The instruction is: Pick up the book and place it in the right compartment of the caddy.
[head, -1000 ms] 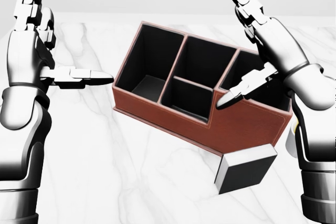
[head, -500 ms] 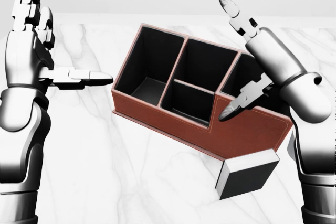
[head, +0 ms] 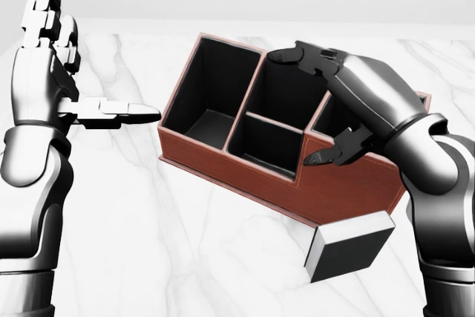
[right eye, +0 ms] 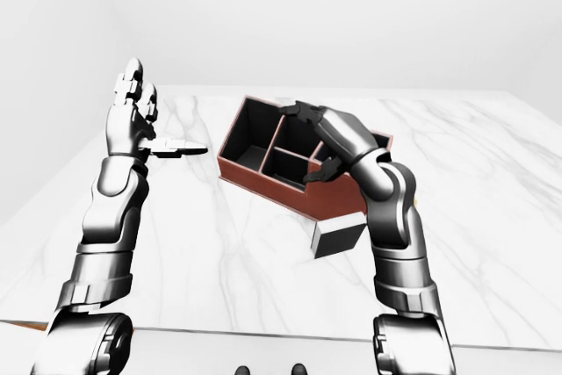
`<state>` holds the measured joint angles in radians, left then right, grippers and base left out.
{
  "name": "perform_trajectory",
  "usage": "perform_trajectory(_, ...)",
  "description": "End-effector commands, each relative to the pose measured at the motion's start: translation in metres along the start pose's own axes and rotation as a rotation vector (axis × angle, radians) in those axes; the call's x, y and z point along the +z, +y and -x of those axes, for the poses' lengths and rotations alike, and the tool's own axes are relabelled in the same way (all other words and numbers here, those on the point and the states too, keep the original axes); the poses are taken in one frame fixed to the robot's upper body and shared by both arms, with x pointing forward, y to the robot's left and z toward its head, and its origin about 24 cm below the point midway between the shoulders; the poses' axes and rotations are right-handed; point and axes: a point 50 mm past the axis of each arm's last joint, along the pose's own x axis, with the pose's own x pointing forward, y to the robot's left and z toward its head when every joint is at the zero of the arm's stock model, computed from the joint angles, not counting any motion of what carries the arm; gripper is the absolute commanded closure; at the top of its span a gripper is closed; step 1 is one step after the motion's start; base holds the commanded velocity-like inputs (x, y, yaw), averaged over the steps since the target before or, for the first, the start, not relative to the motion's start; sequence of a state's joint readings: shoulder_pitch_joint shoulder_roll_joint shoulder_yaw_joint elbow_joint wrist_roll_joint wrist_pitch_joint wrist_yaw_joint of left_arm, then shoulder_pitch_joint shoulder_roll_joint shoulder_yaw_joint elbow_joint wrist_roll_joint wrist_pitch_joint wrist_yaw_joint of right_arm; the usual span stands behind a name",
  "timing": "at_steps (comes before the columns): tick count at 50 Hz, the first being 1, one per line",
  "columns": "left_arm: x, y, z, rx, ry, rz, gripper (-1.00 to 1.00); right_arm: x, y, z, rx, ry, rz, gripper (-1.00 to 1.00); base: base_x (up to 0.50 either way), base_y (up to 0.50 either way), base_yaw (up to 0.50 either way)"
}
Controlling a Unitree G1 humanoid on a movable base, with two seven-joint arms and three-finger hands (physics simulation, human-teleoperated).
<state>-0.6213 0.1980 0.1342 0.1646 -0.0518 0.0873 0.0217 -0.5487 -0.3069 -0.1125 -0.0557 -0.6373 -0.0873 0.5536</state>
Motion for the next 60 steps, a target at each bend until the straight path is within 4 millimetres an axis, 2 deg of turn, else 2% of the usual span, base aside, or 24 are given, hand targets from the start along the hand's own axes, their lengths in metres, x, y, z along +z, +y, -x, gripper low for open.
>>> perform_trajectory(1,-0.001,0.002,-0.001,0.005,0.007,0.005,-1.0,0.009,0.009,0.007,0.041,0.016,0.115,-0.35,0.0,0.0,0.0)
perform_trajectory(21,0.001,0.001,0.0,0.007,-0.005,0.008,-1.0,0.007,0.032,0.04,0.155,0.113,0.188,-0.29,0.0,0.0,0.0)
perform_trajectory(32,-0.002,0.002,-0.001,0.012,0.009,0.009,-1.0,0.006,0.042,0.052,0.174,0.158,0.209,-0.27,0.0,0.0,0.0)
perform_trajectory(45,-0.004,0.002,-0.001,0.01,0.02,0.011,-1.0,0.005,0.065,0.06,0.243,0.201,0.213,-0.27,0.0,0.0,0.0)
perform_trajectory(60,-0.006,0.003,-0.001,0.012,0.029,0.013,-1.0,0.006,0.074,0.066,0.264,0.21,0.189,-0.27,0.0,0.0,0.0)
